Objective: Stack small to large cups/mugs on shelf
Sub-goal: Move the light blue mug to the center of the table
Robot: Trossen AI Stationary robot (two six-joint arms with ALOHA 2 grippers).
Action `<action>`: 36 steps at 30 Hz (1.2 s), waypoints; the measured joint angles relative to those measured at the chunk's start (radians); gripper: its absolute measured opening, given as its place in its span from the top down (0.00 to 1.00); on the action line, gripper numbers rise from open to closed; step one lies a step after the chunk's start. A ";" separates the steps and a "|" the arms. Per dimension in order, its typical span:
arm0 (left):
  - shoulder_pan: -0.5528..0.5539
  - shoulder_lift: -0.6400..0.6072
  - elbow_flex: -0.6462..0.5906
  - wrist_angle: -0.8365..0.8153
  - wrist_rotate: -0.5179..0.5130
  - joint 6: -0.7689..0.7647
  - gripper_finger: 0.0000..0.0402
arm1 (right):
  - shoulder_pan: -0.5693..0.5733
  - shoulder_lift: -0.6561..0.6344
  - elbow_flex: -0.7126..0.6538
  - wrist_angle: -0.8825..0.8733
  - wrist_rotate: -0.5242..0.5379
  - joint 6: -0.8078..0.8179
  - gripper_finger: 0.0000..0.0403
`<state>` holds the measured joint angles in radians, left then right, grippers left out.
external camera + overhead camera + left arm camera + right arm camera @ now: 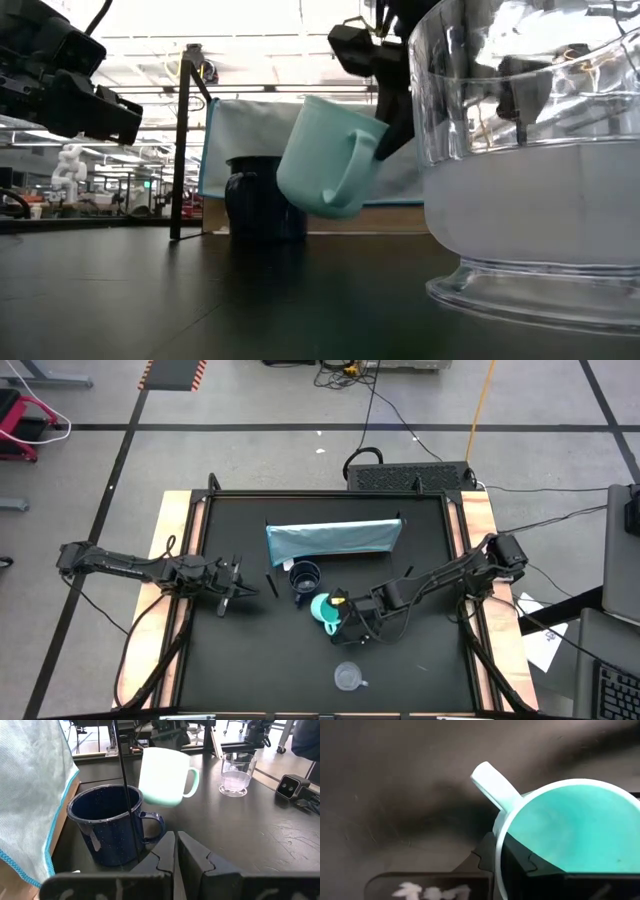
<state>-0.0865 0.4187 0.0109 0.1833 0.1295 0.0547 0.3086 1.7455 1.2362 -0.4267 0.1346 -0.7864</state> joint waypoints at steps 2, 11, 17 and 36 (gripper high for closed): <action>0.000 0.000 0.000 0.000 0.000 0.000 0.94 | 0.001 -0.017 0.000 0.004 -0.001 0.024 0.99; 0.000 0.000 0.000 -0.001 0.000 0.014 0.94 | 0.001 -0.153 0.000 -0.043 -0.007 0.159 1.00; 0.000 0.000 0.000 0.000 0.000 0.019 0.94 | -0.010 -0.213 0.000 -0.133 -0.039 0.242 1.00; 0.000 0.000 0.000 0.010 0.000 0.019 0.94 | -0.163 -0.216 0.014 -0.280 -0.189 0.300 1.00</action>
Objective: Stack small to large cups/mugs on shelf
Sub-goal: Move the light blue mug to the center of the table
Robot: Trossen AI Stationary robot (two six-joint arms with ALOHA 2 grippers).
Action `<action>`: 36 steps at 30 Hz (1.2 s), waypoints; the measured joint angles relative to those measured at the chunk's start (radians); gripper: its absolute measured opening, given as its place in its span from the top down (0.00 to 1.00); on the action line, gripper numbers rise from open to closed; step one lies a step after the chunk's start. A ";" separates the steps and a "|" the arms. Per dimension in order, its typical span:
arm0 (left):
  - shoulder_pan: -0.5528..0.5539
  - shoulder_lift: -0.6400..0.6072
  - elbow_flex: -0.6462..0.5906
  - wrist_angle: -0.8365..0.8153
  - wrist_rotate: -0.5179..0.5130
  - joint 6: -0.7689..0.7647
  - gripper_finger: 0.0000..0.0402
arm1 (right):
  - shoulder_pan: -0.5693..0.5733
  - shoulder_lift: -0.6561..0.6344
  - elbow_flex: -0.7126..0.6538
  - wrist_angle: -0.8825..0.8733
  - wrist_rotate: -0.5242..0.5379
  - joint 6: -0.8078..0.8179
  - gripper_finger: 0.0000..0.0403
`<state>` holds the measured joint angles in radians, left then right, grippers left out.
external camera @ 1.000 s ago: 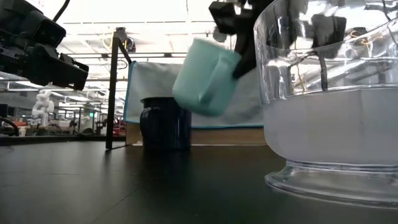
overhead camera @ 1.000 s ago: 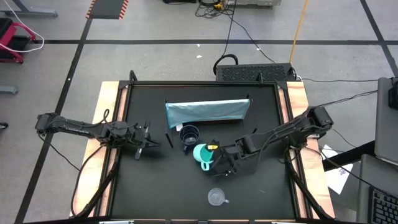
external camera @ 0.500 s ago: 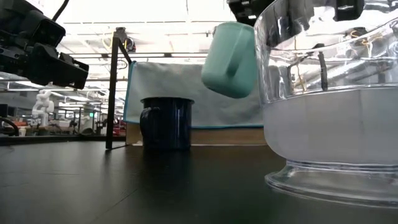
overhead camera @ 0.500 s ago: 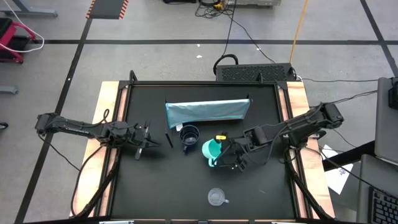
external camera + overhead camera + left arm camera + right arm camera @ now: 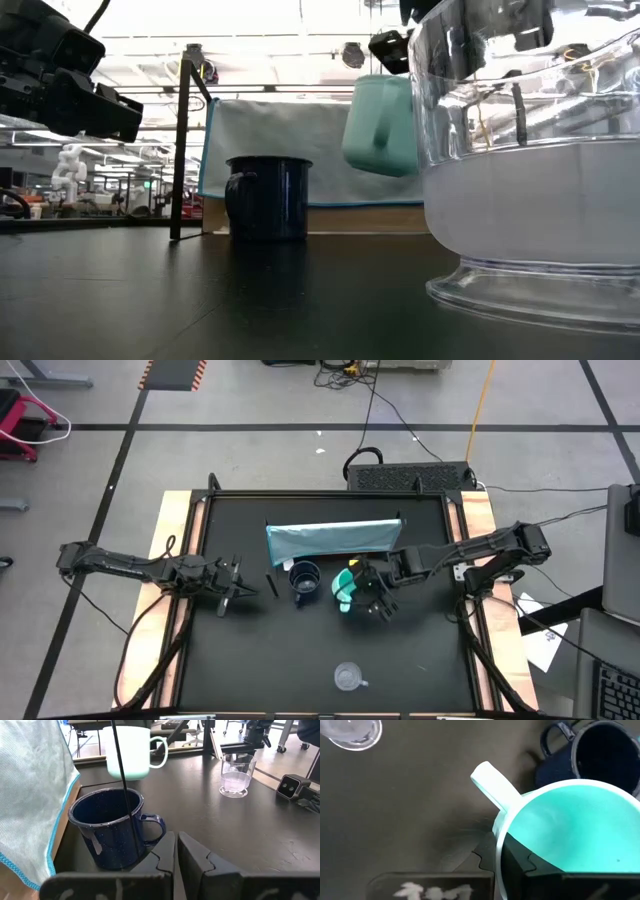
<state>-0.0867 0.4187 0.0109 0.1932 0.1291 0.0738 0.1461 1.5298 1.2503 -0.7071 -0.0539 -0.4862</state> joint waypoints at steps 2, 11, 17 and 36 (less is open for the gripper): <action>0.000 0.000 0.000 0.000 0.000 0.000 0.94 | -0.015 0.000 0.000 -0.003 -0.010 -0.009 1.00; 0.000 0.000 0.000 -0.004 0.000 0.002 0.94 | -0.083 0.000 0.000 -0.027 -0.111 -0.043 1.00; 0.000 0.000 0.000 -0.006 0.000 0.006 0.94 | -0.118 0.012 0.000 -0.026 -0.130 -0.049 1.00; 0.000 0.000 0.000 -0.015 0.000 0.009 0.94 | -0.115 0.119 0.000 0.047 -0.125 -0.065 1.00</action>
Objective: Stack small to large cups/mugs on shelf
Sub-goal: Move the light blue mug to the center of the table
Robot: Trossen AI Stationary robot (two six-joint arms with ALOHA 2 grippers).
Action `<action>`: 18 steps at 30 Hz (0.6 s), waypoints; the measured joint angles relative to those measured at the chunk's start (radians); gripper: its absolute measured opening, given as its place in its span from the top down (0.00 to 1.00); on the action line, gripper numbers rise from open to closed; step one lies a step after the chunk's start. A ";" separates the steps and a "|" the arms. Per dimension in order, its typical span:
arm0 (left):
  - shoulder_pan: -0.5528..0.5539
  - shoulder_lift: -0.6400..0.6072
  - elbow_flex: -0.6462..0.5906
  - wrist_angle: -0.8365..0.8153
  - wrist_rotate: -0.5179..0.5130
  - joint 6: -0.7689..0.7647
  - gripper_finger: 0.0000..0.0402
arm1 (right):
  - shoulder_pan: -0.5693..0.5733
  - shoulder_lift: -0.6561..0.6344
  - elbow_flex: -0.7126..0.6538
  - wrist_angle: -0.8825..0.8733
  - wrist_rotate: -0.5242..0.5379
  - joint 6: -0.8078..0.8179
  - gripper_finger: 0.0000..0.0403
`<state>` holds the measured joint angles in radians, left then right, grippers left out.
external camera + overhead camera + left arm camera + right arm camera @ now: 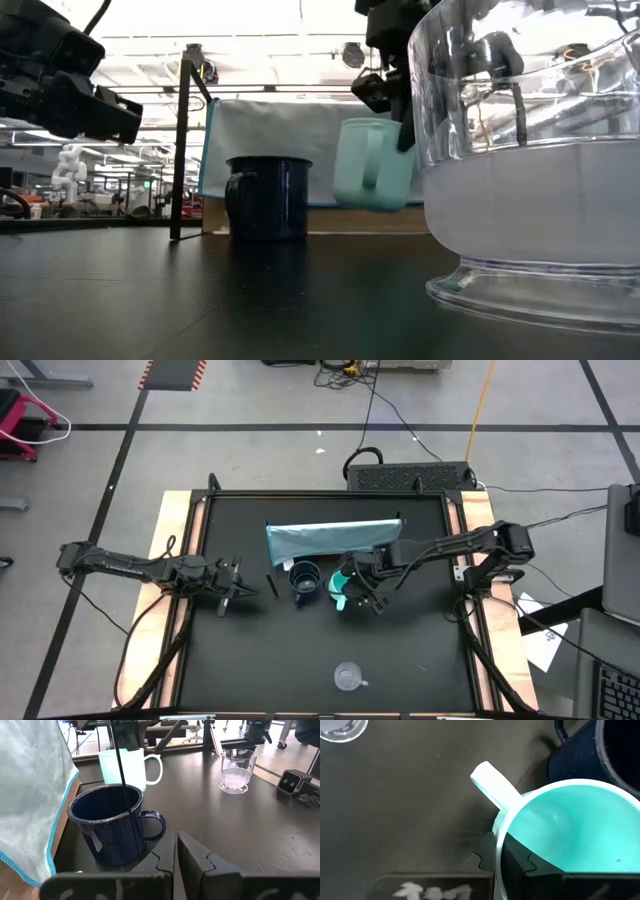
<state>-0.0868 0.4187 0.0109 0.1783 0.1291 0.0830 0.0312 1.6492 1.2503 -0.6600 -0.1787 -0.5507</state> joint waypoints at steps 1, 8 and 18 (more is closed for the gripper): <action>0.000 0.000 0.000 -0.003 0.000 0.000 0.94 | -0.003 0.003 0.000 0.000 -0.002 0.004 1.00; 0.000 0.000 0.000 -0.021 0.000 -0.001 0.94 | -0.015 0.015 0.000 -0.023 -0.004 0.023 0.99; 0.000 0.000 -0.001 -0.028 0.000 -0.002 0.94 | -0.018 0.034 0.000 -0.004 -0.009 0.023 0.99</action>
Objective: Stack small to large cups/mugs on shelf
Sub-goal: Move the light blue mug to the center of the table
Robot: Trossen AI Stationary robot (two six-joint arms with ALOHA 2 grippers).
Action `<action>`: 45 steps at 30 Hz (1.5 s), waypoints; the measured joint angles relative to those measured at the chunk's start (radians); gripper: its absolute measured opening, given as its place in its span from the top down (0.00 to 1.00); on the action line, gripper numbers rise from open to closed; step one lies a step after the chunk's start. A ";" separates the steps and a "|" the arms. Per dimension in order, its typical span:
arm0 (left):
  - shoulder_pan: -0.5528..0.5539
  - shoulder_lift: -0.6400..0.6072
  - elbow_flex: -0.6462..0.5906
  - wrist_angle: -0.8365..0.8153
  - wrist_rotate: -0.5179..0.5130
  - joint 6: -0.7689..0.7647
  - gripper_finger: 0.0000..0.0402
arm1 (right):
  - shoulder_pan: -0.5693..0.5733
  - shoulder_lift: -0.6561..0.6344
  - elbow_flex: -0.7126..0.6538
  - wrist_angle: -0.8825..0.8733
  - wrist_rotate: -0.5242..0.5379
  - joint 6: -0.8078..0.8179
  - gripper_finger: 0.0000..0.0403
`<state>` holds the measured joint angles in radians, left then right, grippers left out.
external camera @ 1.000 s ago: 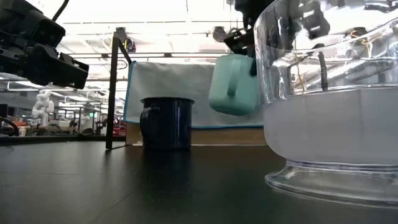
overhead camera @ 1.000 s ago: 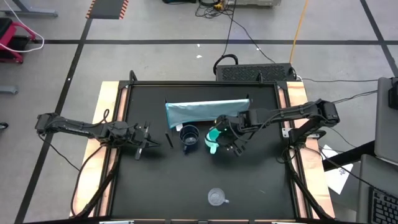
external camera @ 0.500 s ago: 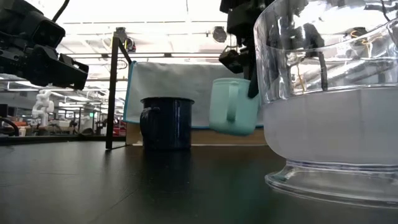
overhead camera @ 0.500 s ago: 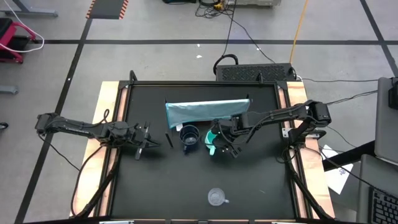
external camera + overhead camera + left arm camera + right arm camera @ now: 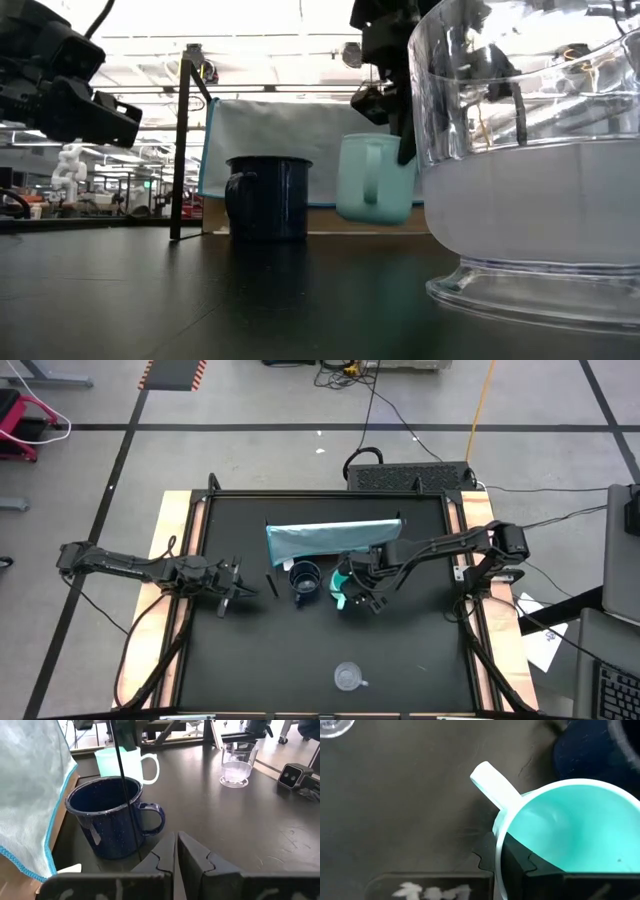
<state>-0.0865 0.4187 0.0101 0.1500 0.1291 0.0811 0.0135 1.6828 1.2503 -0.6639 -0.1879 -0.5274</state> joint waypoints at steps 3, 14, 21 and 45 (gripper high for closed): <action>0.000 0.000 0.000 0.009 0.000 0.000 0.94 | 0.000 0.019 0.000 -0.001 0.000 -0.001 0.99; 0.000 0.000 0.000 0.012 0.000 0.003 0.94 | 0.000 0.043 0.000 0.010 0.000 0.010 0.99; 0.000 0.000 0.000 0.023 0.000 0.032 0.94 | 0.000 0.062 0.004 0.015 -0.001 0.036 0.99; 0.000 0.000 0.000 0.026 0.000 0.026 0.94 | 0.002 0.059 0.001 0.050 -0.026 0.084 0.79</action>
<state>-0.0867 0.4187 0.0101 0.1757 0.1295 0.1066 0.0151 1.7416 1.2514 -0.6139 -0.2138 -0.4432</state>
